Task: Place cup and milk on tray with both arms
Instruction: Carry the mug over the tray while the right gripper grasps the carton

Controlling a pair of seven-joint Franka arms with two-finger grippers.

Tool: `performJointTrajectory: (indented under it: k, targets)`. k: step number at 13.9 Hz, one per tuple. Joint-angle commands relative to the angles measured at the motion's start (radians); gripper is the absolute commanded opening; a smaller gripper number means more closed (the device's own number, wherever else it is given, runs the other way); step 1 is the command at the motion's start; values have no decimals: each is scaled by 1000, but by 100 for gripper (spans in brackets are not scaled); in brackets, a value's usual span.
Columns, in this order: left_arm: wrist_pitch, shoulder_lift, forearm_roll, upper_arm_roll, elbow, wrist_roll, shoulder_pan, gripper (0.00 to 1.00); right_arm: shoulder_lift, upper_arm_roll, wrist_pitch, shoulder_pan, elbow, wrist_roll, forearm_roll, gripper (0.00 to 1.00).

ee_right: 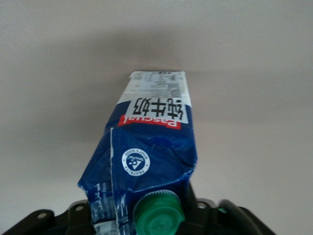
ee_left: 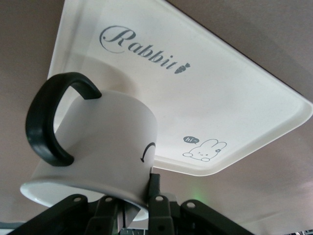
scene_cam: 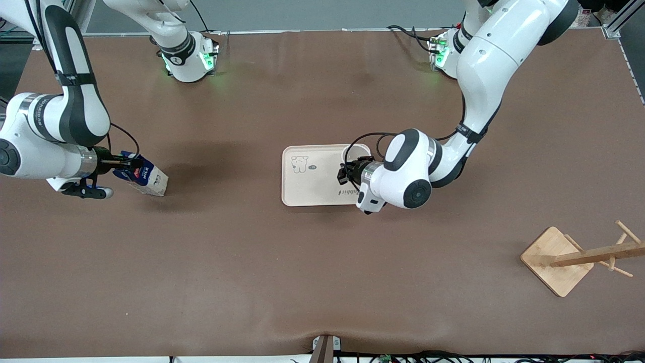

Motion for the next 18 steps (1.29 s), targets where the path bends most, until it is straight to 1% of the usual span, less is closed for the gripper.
performJointTrajectory:
  k: [1,3,4,7,8,12,13,14,15,17,18]
  targets:
    - [-3,33,-47,8,29,-18,-5,0,-40,8,9,-9,-29,4,-5,0]
    - [-3,38,-88,17,28,-20,-3,0,-40,8,-9,-15,-11,-9,-5,0]
    - [-3,40,-102,20,28,-29,-3,0,-39,8,-46,-14,18,-12,-5,0]
    - [-3,53,-96,26,28,-77,-6,0,-31,10,-153,-6,127,-7,-5,0]
    - [-3,56,-94,41,28,-77,-17,0,-29,11,-190,-4,167,1,-5,0]
    - [-3,60,-93,106,28,-77,-83,0,-26,11,-235,17,284,14,-2,0]
    - [-3,61,-94,109,28,-77,-85,9,-25,13,-247,17,299,16,2,0]
    - [-3,60,-93,111,28,-80,-85,81,-25,13,-249,23,306,14,3,0]
    - [-3,53,-88,111,29,-84,-85,100,-25,13,-249,31,319,14,9,0]
    - [-5,40,-87,111,32,-129,-83,100,-20,16,-264,31,356,-8,14,0]
    - [-12,30,-85,111,51,-152,-85,100,-22,16,-273,46,370,-18,12,0]
